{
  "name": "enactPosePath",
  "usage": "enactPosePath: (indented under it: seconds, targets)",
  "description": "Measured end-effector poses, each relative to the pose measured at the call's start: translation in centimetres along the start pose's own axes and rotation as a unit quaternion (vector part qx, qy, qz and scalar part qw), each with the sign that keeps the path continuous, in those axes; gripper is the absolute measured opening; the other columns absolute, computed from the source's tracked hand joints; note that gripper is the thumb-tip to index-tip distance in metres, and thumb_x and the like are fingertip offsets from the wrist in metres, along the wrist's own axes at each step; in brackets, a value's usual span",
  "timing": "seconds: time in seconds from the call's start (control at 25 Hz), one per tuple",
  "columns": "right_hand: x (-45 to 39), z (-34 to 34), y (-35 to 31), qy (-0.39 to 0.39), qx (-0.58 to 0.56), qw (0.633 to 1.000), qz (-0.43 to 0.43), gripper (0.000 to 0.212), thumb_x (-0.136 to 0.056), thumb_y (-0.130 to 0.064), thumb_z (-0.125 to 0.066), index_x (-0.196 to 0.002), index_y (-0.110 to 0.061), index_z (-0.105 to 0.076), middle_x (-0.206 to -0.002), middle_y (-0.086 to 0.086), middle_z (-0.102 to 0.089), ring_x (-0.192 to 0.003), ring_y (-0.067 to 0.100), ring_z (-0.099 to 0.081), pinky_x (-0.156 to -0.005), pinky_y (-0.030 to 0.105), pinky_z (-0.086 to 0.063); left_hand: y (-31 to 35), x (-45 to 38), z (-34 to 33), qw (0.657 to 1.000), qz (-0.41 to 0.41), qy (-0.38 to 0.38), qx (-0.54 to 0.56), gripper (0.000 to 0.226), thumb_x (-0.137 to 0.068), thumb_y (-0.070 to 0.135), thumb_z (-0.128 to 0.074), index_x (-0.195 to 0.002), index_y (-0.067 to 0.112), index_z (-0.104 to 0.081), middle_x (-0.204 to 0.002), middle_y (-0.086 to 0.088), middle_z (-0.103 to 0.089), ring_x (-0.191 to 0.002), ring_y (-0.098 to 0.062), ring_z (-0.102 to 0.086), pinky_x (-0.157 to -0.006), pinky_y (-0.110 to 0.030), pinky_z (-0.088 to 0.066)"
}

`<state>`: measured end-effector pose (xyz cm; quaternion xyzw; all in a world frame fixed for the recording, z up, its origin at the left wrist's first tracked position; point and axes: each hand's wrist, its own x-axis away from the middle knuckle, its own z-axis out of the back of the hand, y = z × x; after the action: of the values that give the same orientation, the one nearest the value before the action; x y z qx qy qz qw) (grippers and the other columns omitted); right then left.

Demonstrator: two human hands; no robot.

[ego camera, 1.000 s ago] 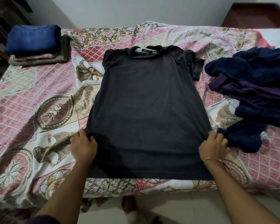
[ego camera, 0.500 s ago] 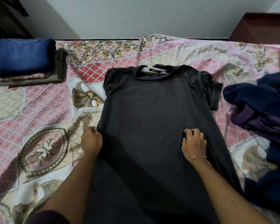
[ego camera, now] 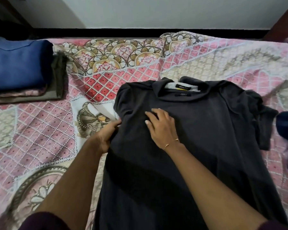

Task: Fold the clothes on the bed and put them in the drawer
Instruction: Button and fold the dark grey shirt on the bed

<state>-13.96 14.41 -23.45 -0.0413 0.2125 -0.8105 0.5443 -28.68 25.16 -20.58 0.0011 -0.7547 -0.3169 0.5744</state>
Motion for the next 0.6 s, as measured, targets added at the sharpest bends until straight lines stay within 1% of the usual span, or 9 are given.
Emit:
enactPosePath:
  seconds: [0.04,0.08,0.16,0.2,0.28,0.32,0.4,0.52,0.6]
  targets:
    - [-0.6,-0.5,-0.9,-0.027,-0.009,1.0,-0.009,0.048,-0.089,-0.04,-0.032,-0.118,-0.018,-0.064,-0.121,0.01,-0.061,-0.115,0.033,-0.056,-0.084,0.055,-0.048,0.1,0.2,-0.3,0.998,-0.014,-0.025,0.056,0.038,-0.092,0.034,-0.051,-0.077,0.008,-0.074,-0.079,-0.007,-0.072,-0.068,-0.017,-0.068,-0.076,-0.03,-0.051]
    - [-1.4,-1.0,-1.6,-0.054,-0.022,0.998,-0.035,0.055,-0.088,-0.046,-0.024,-0.127,-0.024,-0.057,-0.133,0.008,-0.054,-0.127,0.032,-0.045,-0.094,0.064,-0.038,0.4,0.0,-0.5,0.992,-0.035,-0.038,0.114,0.033,-0.093,0.031,-0.05,-0.09,0.008,-0.073,-0.084,-0.008,-0.071,-0.071,-0.017,-0.069,-0.077,-0.03,-0.054]
    - [-2.9,-2.0,-2.5,-0.148,-0.024,0.984,-0.094,0.06,-0.089,-0.057,-0.014,-0.142,-0.037,-0.032,-0.154,0.003,-0.024,-0.143,0.031,-0.013,-0.103,0.071,-0.009,0.9,-0.7,-0.5,0.97,-0.12,-0.025,0.208,0.029,-0.092,0.018,-0.051,-0.12,0.013,-0.058,-0.102,-0.01,-0.068,-0.081,-0.019,-0.07,-0.075,-0.033,-0.058]
    - [-3.3,-2.7,-2.6,-0.18,0.014,0.979,-0.092,0.057,-0.091,-0.059,-0.015,-0.144,-0.041,-0.022,-0.157,0.001,-0.01,-0.144,0.032,0.001,-0.102,0.072,0.0,1.1,-1.2,0.0,0.952,-0.173,0.01,0.254,0.04,-0.091,0.01,-0.052,-0.13,0.017,-0.048,-0.114,-0.011,-0.065,-0.089,-0.022,-0.068,-0.08,-0.039,-0.057]
    - [-3.4,-3.4,-2.9,-0.209,0.073,0.972,-0.078,0.055,-0.093,-0.059,-0.02,-0.145,-0.043,-0.014,-0.158,-0.001,0.006,-0.142,0.034,0.015,-0.098,0.075,0.007,1.0,-1.6,1.1,0.914,-0.255,0.07,0.308,0.07,-0.087,-0.003,-0.053,-0.146,0.026,-0.028,-0.14,-0.007,-0.049,-0.115,-0.026,-0.057,-0.097,-0.049,-0.046]
    - [-3.3,-3.6,-3.0,-0.208,0.078,0.971,-0.084,0.054,-0.093,-0.058,-0.022,-0.145,-0.043,-0.014,-0.158,-0.001,0.007,-0.142,0.035,0.017,-0.097,0.076,0.007,0.6,-1.4,1.4,0.907,-0.274,0.092,0.306,0.079,-0.085,-0.008,-0.052,-0.148,0.031,-0.023,-0.145,-0.004,-0.043,-0.122,-0.025,-0.052,-0.1,-0.048,-0.043]
    - [-3.9,-3.7,-3.5,-0.2,0.071,0.971,-0.106,0.052,-0.094,-0.053,-0.027,-0.144,-0.041,-0.019,-0.158,-0.001,0.006,-0.141,0.036,0.016,-0.095,0.077,0.005,0.2,-0.7,2.0,0.899,-0.319,0.112,0.277,0.085,-0.084,-0.015,-0.048,-0.146,0.036,-0.023,-0.143,0.003,-0.043,-0.121,-0.018,-0.053,-0.096,-0.037,-0.048]
    - [-5.6,-3.7,-4.0,-0.19,0.073,0.97,-0.136,0.049,-0.095,-0.044,-0.032,-0.143,-0.04,-0.023,-0.158,-0.001,0.003,-0.142,0.038,0.013,-0.094,0.078,0.005,1.9,0.8,2.3,0.86,-0.395,0.141,0.291,0.086,-0.08,-0.026,-0.04,-0.143,0.032,-0.029,-0.122,0.011,-0.057,-0.101,-0.006,-0.062,-0.081,-0.021,-0.051]
    - [-7.0,-3.8,-3.9,-0.185,0.083,0.969,-0.144,0.049,-0.096,-0.042,-0.032,-0.144,-0.04,-0.023,-0.158,-0.001,0.002,-0.142,0.039,0.008,-0.096,0.077,0.005,3.7,0.7,3.1,0.844,-0.364,0.221,0.326,0.079,-0.079,-0.029,-0.034,-0.141,0.02,-0.033,-0.111,0.007,-0.057,-0.091,-0.008,-0.06,-0.073,-0.021,-0.047]
